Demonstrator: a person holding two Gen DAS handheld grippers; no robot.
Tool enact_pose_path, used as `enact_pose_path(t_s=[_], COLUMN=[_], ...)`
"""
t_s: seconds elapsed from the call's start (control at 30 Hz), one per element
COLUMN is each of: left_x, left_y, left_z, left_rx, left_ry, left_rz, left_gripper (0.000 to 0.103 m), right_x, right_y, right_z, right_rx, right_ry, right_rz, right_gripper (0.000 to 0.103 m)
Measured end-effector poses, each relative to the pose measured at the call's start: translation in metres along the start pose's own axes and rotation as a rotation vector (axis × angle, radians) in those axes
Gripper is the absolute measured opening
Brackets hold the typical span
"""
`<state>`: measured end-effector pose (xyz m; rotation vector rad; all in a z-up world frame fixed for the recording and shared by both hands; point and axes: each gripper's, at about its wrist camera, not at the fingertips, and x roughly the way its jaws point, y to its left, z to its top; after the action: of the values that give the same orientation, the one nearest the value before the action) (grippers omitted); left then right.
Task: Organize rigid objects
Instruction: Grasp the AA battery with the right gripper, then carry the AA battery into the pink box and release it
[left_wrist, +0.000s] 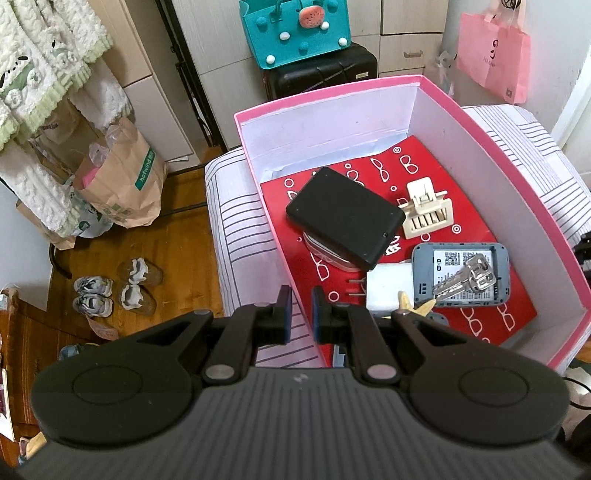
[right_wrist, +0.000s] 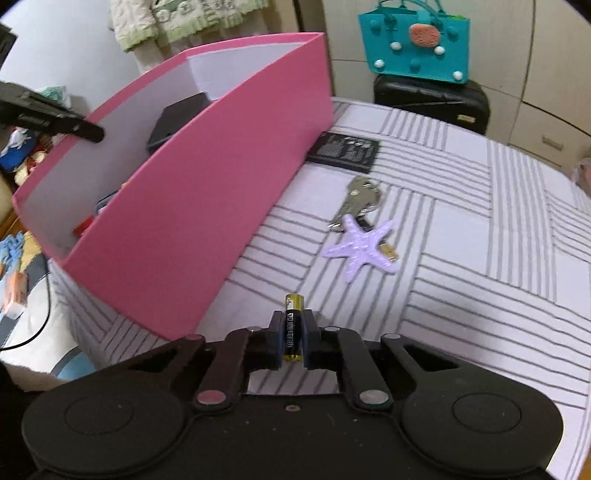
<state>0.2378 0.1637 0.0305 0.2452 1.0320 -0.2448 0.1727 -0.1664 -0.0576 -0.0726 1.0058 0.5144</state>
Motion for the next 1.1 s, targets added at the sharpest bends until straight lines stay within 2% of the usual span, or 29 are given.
enact_pose_path(t_s=[0.2,0.43,0.5,0.63,0.7,0.8,0.87,1.0,1.1], left_x=[0.001,0.001,0.001,0.000,0.000,0.000,0.000,0.000,-0.001], left_y=[-0.004,-0.002,-0.001,0.006,0.006,0.004,0.005,0.005,0.006], left_z=[0.002,0.003,0.002,0.002,0.002,0.002,0.004,0.004,0.002], left_rx=[0.033,0.018,0.013,-0.021,-0.024,-0.021,-0.029,-0.031,-0.032], left_ry=[0.013,0.009,0.007,0.007,0.008,0.015,0.021,0.018,0.016], left_rz=[0.008,-0.003,-0.006,-0.031,-0.032,-0.026,-0.028,-0.024,-0.025], left_gripper=[0.010,0.010,0.010,0.010,0.010,0.010,0.010,0.010,0.010], right_x=[-0.017,-0.061,-0.070,-0.069,-0.062,-0.046,-0.030,-0.004,-0.004], right_y=[-0.009,-0.001,0.004,0.018,0.030,0.050,0.058,0.069,0.066], right_z=[0.011,0.046,0.057,0.078,0.086,0.096,0.101,0.105,0.104], right_rx=[0.028,-0.029,-0.035,-0.011,-0.036,-0.094,-0.111,-0.150,-0.159], right_ry=[-0.041,-0.188,-0.240,-0.307,-0.308,-0.282,-0.255,-0.223,-0.255], right_rz=[0.004,-0.001,0.028,0.181,0.244,0.277,0.269,0.185,0.138], right_gripper=[0.011,0.011,0.011,0.011,0.011,0.011,0.011,0.011,0.015])
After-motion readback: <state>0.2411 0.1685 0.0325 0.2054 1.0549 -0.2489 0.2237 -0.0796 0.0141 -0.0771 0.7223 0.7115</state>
